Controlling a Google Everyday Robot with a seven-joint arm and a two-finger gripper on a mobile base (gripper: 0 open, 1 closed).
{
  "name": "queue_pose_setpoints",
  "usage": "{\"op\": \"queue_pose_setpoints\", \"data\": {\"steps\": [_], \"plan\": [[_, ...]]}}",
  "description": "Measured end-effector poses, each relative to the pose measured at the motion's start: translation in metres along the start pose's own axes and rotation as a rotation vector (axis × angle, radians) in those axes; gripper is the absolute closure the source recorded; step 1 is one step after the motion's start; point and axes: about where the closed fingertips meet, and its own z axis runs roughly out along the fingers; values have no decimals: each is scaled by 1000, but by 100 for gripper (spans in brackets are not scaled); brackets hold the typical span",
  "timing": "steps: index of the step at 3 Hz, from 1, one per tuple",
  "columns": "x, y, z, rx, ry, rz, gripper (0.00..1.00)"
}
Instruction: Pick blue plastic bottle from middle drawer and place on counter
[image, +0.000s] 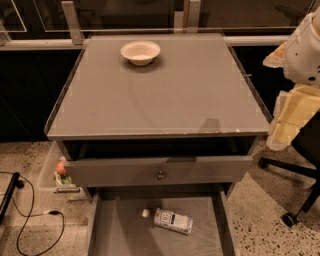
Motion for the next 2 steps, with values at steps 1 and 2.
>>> {"op": "queue_pose_setpoints", "data": {"steps": [1, 2], "plan": [[0, 0, 0, 0, 0, 0, 0], [2, 5, 7, -2, 11, -6, 0]]}}
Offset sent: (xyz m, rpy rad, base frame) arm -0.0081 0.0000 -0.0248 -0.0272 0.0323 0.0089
